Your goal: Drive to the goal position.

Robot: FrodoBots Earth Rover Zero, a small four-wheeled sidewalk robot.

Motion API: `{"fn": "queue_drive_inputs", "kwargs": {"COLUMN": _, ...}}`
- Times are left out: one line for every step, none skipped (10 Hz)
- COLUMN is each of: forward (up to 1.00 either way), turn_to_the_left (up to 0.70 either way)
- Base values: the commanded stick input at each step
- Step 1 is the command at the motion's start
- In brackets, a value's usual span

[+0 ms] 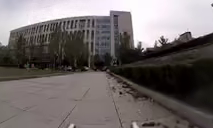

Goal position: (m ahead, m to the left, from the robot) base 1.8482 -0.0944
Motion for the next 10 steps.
{"fn": "queue_drive_inputs", "kwargs": {"forward": 0.7, "turn_to_the_left": 0.0}}
{"fn": "queue_drive_inputs", "kwargs": {"forward": 0.7, "turn_to_the_left": 0.0}}
{"fn": "queue_drive_inputs", "kwargs": {"forward": 0.7, "turn_to_the_left": 0.0}}
{"fn": "queue_drive_inputs", "kwargs": {"forward": 0.7, "turn_to_the_left": 0.0}}
{"fn": "queue_drive_inputs", "kwargs": {"forward": 0.7, "turn_to_the_left": 0.0}}
{"fn": "queue_drive_inputs", "kwargs": {"forward": 0.7, "turn_to_the_left": 0.0}}
{"fn": "queue_drive_inputs", "kwargs": {"forward": 0.7, "turn_to_the_left": 0.0}}
{"fn": "queue_drive_inputs", "kwargs": {"forward": 0.7, "turn_to_the_left": 0.0}}
{"fn": "queue_drive_inputs", "kwargs": {"forward": 0.7, "turn_to_the_left": 0.0}}
{"fn": "queue_drive_inputs", "kwargs": {"forward": 0.7, "turn_to_the_left": 0.0}}
